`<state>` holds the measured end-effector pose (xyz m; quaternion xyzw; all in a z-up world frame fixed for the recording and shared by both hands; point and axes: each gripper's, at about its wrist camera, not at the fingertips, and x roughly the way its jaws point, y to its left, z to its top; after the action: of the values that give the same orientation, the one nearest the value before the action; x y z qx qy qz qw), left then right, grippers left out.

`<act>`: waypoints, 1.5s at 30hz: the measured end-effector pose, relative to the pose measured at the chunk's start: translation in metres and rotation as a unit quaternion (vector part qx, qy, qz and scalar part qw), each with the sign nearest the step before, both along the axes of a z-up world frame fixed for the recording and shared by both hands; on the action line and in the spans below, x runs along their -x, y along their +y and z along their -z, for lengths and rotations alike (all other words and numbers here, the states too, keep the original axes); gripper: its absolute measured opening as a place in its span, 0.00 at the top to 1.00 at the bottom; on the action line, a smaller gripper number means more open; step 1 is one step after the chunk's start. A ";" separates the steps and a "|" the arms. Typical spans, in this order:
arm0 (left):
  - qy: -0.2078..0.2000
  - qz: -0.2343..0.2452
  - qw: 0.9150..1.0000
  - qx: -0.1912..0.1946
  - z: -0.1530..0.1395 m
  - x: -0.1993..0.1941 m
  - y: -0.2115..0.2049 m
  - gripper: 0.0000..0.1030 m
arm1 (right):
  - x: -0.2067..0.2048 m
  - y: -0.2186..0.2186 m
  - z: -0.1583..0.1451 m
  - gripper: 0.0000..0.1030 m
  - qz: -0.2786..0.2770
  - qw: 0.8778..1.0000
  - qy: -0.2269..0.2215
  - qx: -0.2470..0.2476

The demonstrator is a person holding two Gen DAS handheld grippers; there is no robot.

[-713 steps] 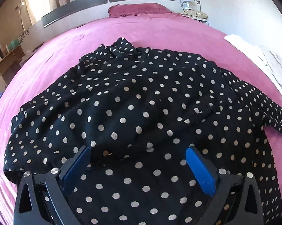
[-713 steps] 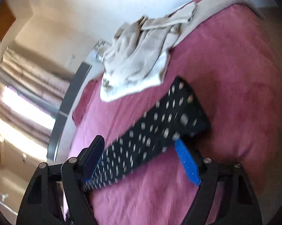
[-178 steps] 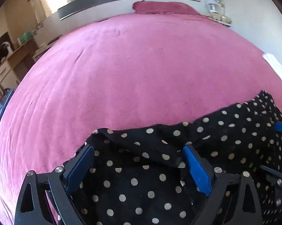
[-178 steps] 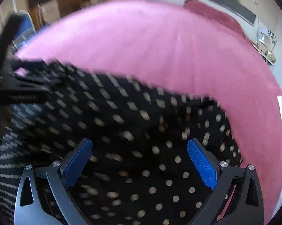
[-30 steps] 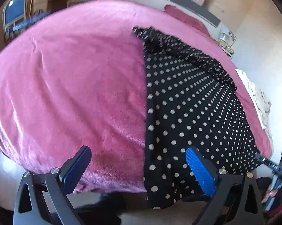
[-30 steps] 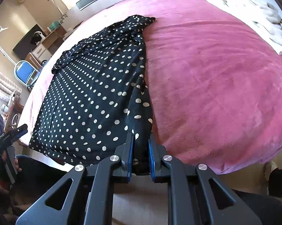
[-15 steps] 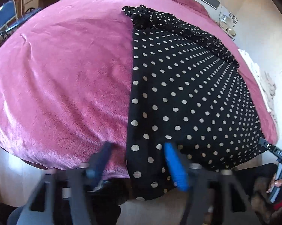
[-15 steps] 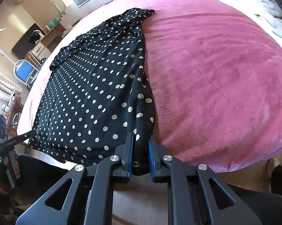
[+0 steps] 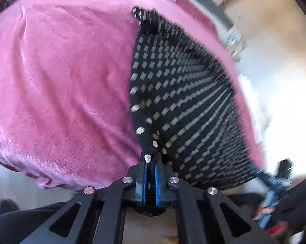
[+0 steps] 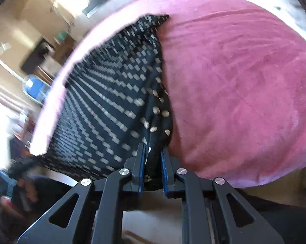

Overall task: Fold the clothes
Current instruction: 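Grasp the hem with the left gripper while the right gripper holds its edge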

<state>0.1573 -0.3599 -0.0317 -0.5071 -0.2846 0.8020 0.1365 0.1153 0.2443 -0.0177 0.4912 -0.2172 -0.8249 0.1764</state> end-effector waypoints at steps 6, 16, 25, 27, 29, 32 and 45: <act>0.008 -0.015 0.998 -0.056 -0.014 0.014 -0.010 0.96 | 0.011 0.024 0.000 0.87 0.047 0.996 -0.002 0.080; -0.041 -0.021 0.999 -0.022 0.004 0.022 -0.001 0.86 | 0.029 0.040 0.024 0.67 0.060 0.993 -0.081 0.058; -0.051 -0.018 0.998 -0.016 0.026 -0.013 0.006 0.43 | 0.004 -0.011 0.023 0.27 -0.064 0.994 -0.067 -0.064; -0.048 -0.013 0.999 -0.021 0.025 -0.011 0.010 0.29 | 0.001 -0.020 0.024 0.47 -0.065 0.992 -0.056 -0.097; -0.047 -0.005 0.999 -0.019 0.025 -0.008 0.013 0.27 | -0.001 -0.019 0.021 0.71 -0.059 0.993 -0.047 -0.093; -0.048 0.007 0.999 0.001 0.025 -0.004 0.021 0.28 | -0.004 -0.020 0.019 0.89 -0.059 0.994 -0.039 -0.086; -0.039 -0.059 0.995 -0.064 0.017 -0.012 -0.016 0.00 | 0.000 -0.004 0.026 0.90 -0.028 0.997 -0.059 -0.036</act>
<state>0.1688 -0.3763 -0.0490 -0.5107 -0.3699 0.7683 0.1097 0.1149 0.2405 -0.0432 0.5509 -0.1834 -0.7966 0.1683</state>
